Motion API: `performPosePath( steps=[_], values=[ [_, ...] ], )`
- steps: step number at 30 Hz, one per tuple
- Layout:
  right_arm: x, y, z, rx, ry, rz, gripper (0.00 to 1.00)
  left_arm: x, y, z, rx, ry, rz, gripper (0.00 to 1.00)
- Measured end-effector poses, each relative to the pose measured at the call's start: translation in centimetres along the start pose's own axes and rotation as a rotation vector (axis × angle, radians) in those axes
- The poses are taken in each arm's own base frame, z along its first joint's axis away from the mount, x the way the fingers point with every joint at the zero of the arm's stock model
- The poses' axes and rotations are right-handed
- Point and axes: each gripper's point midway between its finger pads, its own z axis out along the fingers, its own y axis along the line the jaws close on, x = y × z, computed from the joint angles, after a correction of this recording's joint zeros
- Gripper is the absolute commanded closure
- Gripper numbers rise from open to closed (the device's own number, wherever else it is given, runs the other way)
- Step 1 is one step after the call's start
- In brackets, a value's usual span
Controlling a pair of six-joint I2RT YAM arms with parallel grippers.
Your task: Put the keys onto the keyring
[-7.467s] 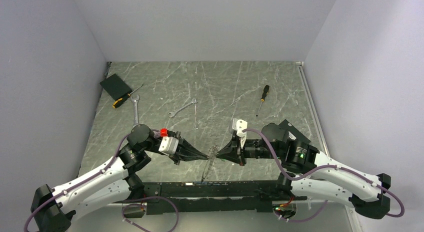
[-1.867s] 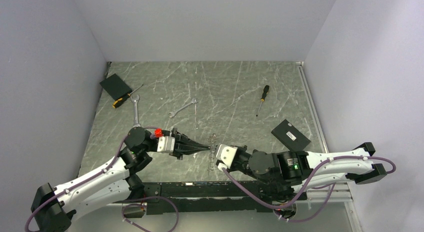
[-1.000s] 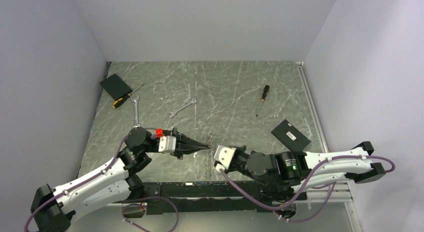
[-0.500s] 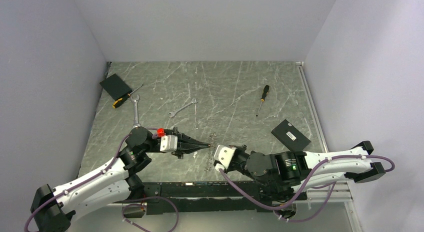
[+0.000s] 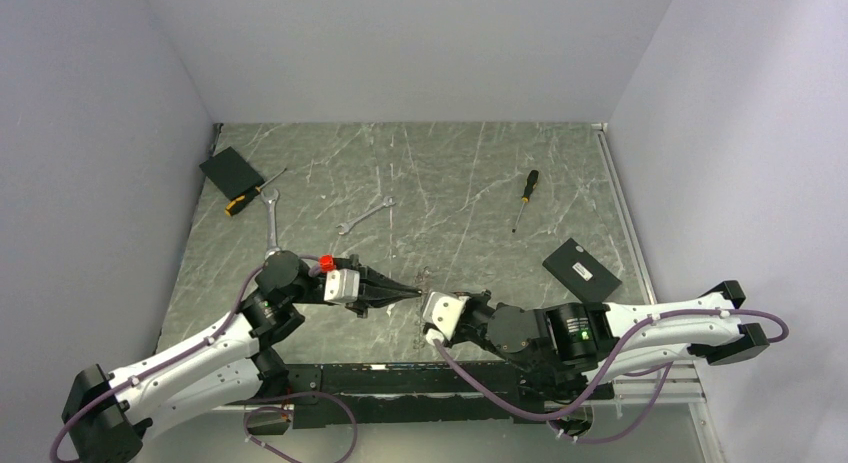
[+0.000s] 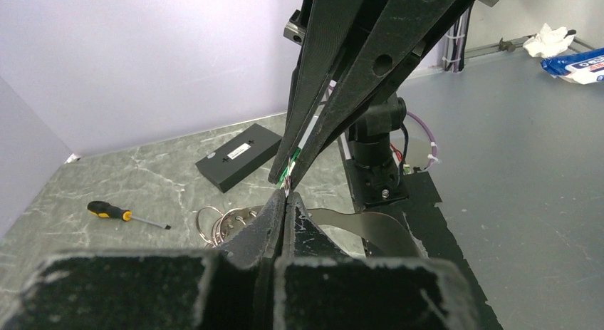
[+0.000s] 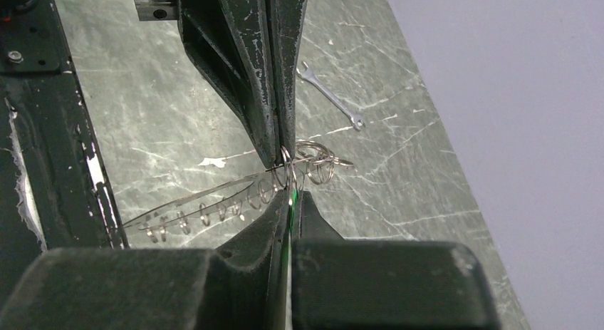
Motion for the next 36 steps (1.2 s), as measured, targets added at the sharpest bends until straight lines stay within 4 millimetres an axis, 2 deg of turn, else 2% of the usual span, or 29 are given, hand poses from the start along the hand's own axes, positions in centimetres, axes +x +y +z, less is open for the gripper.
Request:
performPosePath(
  steps=[6, 19, 36],
  values=[
    [0.3, 0.2, -0.1, -0.014, 0.015, -0.025, 1.0, 0.4, -0.4, 0.1, 0.03, 0.009, -0.014, 1.0],
    [-0.3, 0.6, -0.5, -0.09, 0.036, -0.111, 1.0, 0.0, -1.2, 0.2, 0.108, 0.067, -0.02, 1.0],
    [0.0, 1.7, -0.8, -0.201, 0.104, -0.315, 1.0, 0.8, -2.7, 0.2, 0.265, 0.18, -0.066, 1.0]
  ],
)
